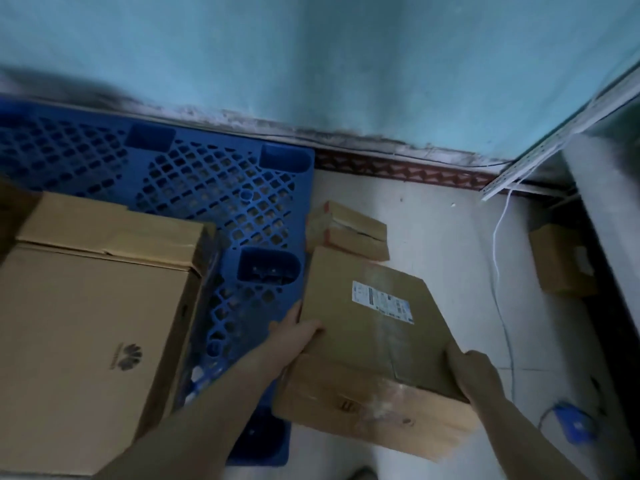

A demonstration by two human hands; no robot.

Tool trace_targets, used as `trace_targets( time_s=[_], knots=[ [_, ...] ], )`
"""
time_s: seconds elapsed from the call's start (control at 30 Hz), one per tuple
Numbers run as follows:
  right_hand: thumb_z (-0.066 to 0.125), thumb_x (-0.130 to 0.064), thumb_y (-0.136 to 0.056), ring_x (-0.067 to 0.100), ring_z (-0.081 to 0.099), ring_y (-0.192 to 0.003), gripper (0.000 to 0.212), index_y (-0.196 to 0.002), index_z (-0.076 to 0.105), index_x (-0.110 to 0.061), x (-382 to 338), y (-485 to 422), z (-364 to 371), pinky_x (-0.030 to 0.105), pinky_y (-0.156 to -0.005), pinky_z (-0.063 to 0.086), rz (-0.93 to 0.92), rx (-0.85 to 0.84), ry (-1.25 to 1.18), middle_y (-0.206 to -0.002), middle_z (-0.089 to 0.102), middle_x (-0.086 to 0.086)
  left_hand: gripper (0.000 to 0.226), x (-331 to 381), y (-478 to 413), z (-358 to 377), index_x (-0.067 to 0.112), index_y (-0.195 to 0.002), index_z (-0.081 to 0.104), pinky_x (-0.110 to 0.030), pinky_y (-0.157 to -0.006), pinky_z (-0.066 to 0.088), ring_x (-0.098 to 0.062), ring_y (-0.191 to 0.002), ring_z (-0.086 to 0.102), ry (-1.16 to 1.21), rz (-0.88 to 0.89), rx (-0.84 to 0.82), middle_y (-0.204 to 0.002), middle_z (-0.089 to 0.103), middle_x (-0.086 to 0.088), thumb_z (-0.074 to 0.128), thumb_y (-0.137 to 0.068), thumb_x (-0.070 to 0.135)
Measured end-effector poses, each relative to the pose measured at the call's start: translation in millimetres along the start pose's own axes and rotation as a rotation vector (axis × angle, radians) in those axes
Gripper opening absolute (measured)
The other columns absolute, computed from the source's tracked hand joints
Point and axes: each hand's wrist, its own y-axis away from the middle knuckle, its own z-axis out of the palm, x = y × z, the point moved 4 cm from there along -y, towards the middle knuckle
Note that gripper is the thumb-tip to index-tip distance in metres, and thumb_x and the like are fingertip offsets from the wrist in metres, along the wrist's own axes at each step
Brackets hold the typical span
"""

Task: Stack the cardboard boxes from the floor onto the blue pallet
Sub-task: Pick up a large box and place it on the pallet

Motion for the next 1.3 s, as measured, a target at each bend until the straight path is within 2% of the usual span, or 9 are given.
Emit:
trace_targets(
  time_s=[0.07,0.13,0.2,0.3,0.43,0.53,0.77,0.97,1.3],
  knots=[
    [0.034,-0.051,-0.094,0.027,0.053,-0.071,0.054,-0.09,0.058,-0.002,-8,35,-9,0.033,-0.062,0.036,0.002,0.029,-0.048,-0.083,0.058,0.014,0.068,15,27,-19,0.046,-0.145,0.025,-0.02,-0.063,0.041,-0.015,-0.096,0.05,-0.037,0.041,0.015,-0.123,0.039,0.006,0.058,-0.086,0.04],
    [0.036,-0.048,-0.094,0.029,0.055,-0.074,0.049,-0.095,0.058,-0.003,-24,67,-17,0.034,-0.065,0.038,-0.003,0.057,-0.095,-0.087,0.059,0.016,0.07,30,51,-40,0.049,-0.145,0.022,-0.022,-0.058,0.038,-0.013,-0.083,0.045,-0.074,0.073,0.034,-0.134,0.031,0.0,0.057,-0.085,0.042],
    [0.038,-0.045,-0.093,0.029,0.056,-0.077,0.045,-0.099,0.056,-0.005,-44,94,-22,0.035,-0.066,0.04,-0.012,0.084,-0.153,-0.089,0.06,0.015,0.073,40,71,-64,0.052,-0.144,0.021,-0.028,-0.066,0.043,-0.022,-0.097,0.047,-0.12,0.126,0.059,-0.147,0.019,-0.006,0.058,-0.082,0.043],
    [0.039,-0.047,-0.094,0.03,0.057,-0.08,0.044,-0.103,0.052,-0.006,-69,130,-21,0.035,-0.066,0.042,-0.026,0.1,-0.235,-0.091,0.059,0.014,0.069,44,101,-102,0.05,-0.14,0.03,-0.036,-0.084,0.046,-0.029,-0.117,0.047,-0.089,0.182,0.073,-0.145,0.03,-0.009,0.061,-0.08,0.04],
    [0.052,-0.05,-0.09,0.024,0.055,-0.075,0.042,-0.099,0.044,-0.01,-96,172,-8,0.033,-0.057,0.037,-0.058,0.077,-0.449,-0.091,0.057,0.009,0.05,26,138,-147,0.031,-0.128,0.042,-0.038,-0.08,0.05,-0.025,-0.105,0.056,0.037,0.232,0.097,-0.125,0.053,-0.008,0.062,-0.083,0.025],
    [0.062,-0.046,-0.086,0.023,0.056,-0.077,0.041,-0.093,0.042,-0.011,-112,203,10,0.037,-0.065,0.043,-0.088,0.018,-0.62,-0.091,0.057,0.009,0.045,4,160,-179,0.031,-0.12,0.044,-0.035,-0.069,0.045,-0.023,-0.101,0.057,0.126,0.259,0.102,-0.119,0.057,-0.004,0.059,-0.081,0.016],
    [0.074,-0.045,-0.08,0.022,0.061,-0.084,0.046,-0.094,0.045,-0.013,-138,301,66,0.034,-0.063,0.047,-0.144,0.001,-0.819,-0.094,0.058,0.007,0.05,-49,198,-273,0.036,-0.125,0.038,-0.018,-0.054,0.047,-0.01,-0.089,0.06,0.173,0.381,0.132,-0.11,0.054,0.009,0.068,-0.084,0.04],
    [0.075,-0.04,-0.081,0.019,0.057,-0.079,0.04,-0.088,0.043,-0.017,-187,402,120,0.032,-0.061,0.045,-0.204,0.014,-0.878,-0.09,0.054,0.005,0.05,-98,231,-381,0.031,-0.114,0.039,-0.021,-0.059,0.043,-0.004,-0.088,0.055,0.109,0.416,0.203,-0.102,0.051,0.018,0.074,-0.08,0.035],
    [0.065,-0.031,-0.087,0.02,0.055,-0.084,0.032,-0.104,0.045,-0.013,-263,475,227,0.037,-0.072,0.041,-0.194,-0.019,-0.909,-0.098,0.056,0.005,0.053,-171,222,-508,0.035,-0.116,0.031,-0.027,-0.066,0.042,-0.009,-0.09,0.052,0.047,0.372,0.309,-0.102,0.044,0.015,0.071,-0.082,0.033]
  ],
)
